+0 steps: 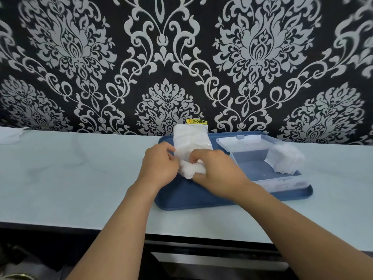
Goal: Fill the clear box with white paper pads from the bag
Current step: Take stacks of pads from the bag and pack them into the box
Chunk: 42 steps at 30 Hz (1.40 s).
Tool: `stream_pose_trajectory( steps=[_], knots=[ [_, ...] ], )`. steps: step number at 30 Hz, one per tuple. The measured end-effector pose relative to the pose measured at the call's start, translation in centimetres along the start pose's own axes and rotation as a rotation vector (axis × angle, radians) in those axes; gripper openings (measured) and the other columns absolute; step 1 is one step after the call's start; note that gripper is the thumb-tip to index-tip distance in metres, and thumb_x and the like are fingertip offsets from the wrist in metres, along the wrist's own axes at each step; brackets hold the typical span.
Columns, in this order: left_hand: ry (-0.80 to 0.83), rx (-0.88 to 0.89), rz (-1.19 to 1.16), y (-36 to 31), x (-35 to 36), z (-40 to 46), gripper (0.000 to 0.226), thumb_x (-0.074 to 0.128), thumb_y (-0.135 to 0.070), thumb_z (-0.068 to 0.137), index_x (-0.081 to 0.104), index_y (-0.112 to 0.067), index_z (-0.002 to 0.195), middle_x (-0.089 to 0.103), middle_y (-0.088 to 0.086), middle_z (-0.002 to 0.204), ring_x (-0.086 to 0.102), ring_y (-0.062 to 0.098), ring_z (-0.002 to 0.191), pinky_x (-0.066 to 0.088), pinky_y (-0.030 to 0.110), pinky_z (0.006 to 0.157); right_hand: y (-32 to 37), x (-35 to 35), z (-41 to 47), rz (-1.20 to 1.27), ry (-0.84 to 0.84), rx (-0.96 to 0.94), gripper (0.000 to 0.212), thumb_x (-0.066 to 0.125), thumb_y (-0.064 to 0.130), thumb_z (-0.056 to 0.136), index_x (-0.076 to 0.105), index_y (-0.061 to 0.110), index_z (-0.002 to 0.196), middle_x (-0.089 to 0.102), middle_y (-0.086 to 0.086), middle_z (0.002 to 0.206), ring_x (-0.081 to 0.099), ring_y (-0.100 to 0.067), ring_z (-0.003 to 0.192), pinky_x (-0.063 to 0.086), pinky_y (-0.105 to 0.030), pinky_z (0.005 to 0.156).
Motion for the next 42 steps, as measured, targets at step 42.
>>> stream_pose_trajectory(
  steps=[42],
  knots=[
    [0.821, -0.271, -1.275, -13.9, 12.0, -6.8, 0.062, 0.045, -0.055, 0.097, 0.058, -0.007, 0.135, 0.066, 0.013, 0.13, 0.065, 0.026, 0.105, 0.056, 0.037, 0.094, -7.0, -9.8, -6.7, 0.502, -0.108, -0.1, 0.062, 0.078, 0.018, 0.085, 0.055, 0.024, 0.141, 0.065, 0.022, 0.124, 0.059, 0.002, 0.113, 0.043, -0.012, 0.094]
  ],
)
Point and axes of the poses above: each hand's wrist, its own z-axis towards the middle knuckle, its own x-axis out of the palm, y = z × x, the point moved 8 cm from there along z, towards the middle knuckle
